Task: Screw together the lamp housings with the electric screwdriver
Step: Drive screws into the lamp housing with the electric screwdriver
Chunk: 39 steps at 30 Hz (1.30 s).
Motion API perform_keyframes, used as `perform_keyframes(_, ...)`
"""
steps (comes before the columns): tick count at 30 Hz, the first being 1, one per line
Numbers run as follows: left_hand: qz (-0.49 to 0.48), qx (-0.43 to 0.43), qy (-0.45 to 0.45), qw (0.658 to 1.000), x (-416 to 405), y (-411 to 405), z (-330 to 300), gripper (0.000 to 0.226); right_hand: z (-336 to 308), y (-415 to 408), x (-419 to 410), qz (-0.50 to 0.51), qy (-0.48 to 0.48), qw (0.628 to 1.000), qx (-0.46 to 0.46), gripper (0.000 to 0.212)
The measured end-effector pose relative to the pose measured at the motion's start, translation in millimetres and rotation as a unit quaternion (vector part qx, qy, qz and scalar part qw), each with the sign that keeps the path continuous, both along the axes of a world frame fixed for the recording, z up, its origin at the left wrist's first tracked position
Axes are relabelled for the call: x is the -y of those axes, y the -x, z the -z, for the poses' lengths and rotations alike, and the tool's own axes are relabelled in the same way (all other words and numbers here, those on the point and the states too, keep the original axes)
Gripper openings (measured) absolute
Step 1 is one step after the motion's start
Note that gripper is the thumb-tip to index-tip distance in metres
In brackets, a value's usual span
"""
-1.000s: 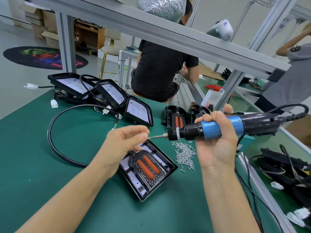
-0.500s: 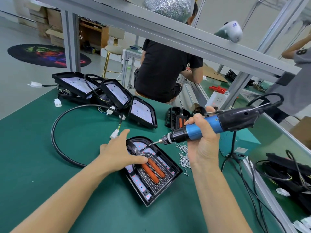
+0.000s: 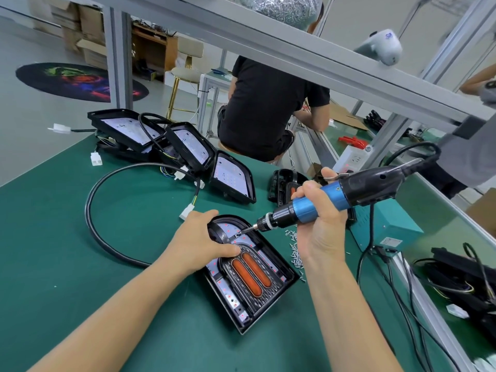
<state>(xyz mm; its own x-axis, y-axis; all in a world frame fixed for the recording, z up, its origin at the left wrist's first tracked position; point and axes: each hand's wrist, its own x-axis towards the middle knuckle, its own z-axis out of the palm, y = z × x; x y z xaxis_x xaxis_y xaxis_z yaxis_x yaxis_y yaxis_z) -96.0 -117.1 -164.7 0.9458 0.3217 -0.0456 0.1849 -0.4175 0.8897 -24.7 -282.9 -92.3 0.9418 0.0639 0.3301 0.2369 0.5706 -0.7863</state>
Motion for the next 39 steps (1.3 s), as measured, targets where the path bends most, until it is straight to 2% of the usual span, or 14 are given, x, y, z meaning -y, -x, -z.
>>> perform_keyframes(11,-0.010,0.024,-0.018,1.000,5,-3,-5,0.098,-8,2,-5,-0.024,0.053,0.998,0.031,0.039)
perform_keyframes(22,-0.040,0.067,0.045,0.996,7,-2,3,0.090,-11,4,-15,-0.065,0.131,0.985,0.089,0.039)
perform_keyframes(30,-0.043,0.065,0.070,0.994,6,-3,9,0.093,-10,2,-16,-0.058,0.122,0.988,0.073,0.037)
perform_keyframes(39,-0.040,0.063,0.076,0.994,6,-4,10,0.094,-10,0,-14,-0.122,0.127,0.981,0.078,0.033)
